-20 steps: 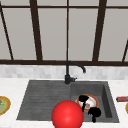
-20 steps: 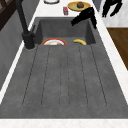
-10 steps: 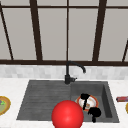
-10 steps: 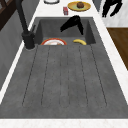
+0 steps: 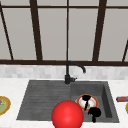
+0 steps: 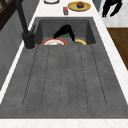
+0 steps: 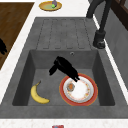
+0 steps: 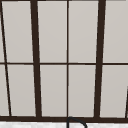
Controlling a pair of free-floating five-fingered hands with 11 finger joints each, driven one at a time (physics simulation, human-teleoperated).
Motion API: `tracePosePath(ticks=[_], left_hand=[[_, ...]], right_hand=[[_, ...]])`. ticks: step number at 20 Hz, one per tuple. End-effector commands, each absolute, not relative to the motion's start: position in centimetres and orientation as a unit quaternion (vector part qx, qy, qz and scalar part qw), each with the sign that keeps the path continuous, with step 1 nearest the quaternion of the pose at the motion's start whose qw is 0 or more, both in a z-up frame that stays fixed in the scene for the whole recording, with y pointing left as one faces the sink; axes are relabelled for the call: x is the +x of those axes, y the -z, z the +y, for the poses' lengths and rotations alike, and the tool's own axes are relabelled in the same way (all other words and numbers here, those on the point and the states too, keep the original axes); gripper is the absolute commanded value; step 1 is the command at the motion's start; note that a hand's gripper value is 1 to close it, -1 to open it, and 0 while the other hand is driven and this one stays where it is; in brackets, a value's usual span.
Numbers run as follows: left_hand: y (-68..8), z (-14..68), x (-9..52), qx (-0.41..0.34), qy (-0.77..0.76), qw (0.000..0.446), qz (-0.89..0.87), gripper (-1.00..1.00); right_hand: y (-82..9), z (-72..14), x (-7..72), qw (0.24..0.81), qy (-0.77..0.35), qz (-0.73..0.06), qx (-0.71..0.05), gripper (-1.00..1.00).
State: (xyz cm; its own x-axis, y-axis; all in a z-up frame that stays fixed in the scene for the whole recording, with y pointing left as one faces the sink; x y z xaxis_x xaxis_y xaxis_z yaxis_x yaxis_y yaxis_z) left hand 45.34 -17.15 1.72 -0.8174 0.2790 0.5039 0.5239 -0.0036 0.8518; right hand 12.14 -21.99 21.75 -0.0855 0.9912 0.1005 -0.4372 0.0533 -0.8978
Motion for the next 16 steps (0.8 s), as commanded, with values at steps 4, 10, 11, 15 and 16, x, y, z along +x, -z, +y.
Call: tracePosePath(ticks=[4, 10, 11, 15, 16], left_hand=[[3.8, -17.7, 49.6, -0.297, 0.648, 0.108, -0.693, -1.0], [7.4, -19.6, 52.3, -0.291, 0.67, 0.116, -0.673, -1.0], [8.0, -20.0, 53.0, -0.292, 0.671, 0.118, -0.671, -1.0], [9.9, -20.6, 54.7, -0.31, 0.674, 0.158, -0.652, -1.0], [9.9, -20.5, 55.3, -0.318, 0.674, 0.17, -0.644, -1.0]], right_hand=[[-21.7, -22.0, 12.1, 0.591, -0.604, -0.421, -0.329, 0.0], [-21.7, -22.0, 12.1, 0.591, -0.604, -0.421, -0.329, 0.0], [-21.7, -22.0, 12.1, 0.591, -0.604, -0.421, -0.329, 0.0], [-21.7, -22.0, 12.1, 0.591, -0.604, -0.421, -0.329, 0.0], [-21.7, -22.0, 12.1, 0.591, -0.604, -0.421, -0.329, 0.0]])
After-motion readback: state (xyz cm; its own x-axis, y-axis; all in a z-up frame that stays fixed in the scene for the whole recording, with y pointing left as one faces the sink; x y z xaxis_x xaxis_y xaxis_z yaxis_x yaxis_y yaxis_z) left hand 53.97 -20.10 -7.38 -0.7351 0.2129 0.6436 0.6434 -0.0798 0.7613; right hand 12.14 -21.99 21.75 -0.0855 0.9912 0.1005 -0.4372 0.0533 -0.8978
